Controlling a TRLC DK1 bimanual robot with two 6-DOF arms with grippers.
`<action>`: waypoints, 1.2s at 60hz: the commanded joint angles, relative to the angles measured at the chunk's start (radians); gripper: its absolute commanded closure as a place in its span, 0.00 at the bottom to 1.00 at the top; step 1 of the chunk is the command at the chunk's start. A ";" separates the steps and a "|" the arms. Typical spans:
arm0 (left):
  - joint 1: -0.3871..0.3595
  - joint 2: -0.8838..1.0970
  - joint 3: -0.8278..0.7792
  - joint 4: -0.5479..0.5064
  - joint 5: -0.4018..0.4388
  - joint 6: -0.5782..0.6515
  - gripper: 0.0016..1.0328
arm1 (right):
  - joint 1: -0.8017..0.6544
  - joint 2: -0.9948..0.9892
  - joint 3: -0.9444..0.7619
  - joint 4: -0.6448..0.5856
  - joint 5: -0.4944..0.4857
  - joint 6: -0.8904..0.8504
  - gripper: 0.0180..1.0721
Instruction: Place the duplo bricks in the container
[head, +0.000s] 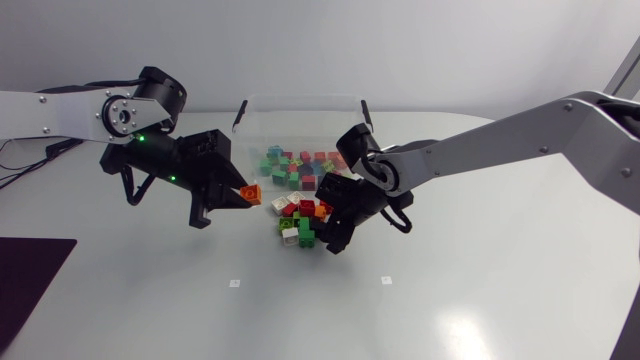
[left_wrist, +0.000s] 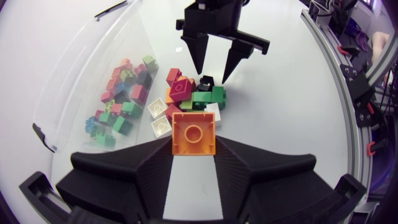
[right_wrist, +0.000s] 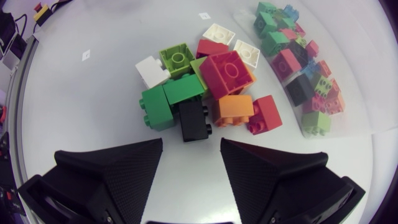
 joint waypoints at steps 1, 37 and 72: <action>0.003 -0.016 0.035 -0.013 0.020 -0.042 0.81 | 0.000 0.030 0.005 0.012 -0.001 -0.027 0.44; 0.031 0.142 0.322 0.019 0.057 -0.292 0.81 | 0.020 0.087 0.059 0.022 -0.001 -0.032 0.75; 0.031 0.435 0.695 0.124 0.029 -0.603 0.81 | -0.033 -0.079 0.010 -0.059 -0.001 -0.063 0.78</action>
